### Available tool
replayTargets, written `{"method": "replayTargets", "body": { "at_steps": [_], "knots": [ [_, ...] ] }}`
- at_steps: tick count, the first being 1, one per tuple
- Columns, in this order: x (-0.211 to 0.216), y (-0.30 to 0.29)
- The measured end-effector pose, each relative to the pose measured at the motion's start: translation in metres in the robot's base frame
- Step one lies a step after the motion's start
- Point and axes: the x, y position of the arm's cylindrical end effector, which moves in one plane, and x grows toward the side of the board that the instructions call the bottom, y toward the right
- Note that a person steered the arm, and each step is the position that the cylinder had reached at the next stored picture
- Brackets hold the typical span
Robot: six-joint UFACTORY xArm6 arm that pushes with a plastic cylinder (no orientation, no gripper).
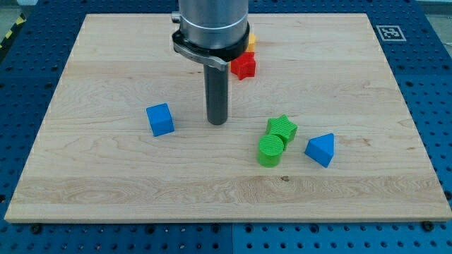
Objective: Point your arm at blue cube
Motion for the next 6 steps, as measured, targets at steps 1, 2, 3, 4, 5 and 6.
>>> {"method": "replayTargets", "body": {
  "at_steps": [1, 2, 3, 4, 5, 6],
  "knots": [
    [-0.041, -0.037],
    [-0.039, -0.104],
    [-0.011, -0.159],
    [-0.009, -0.159],
    [0.004, -0.148],
    [0.007, -0.136]
  ]
}}
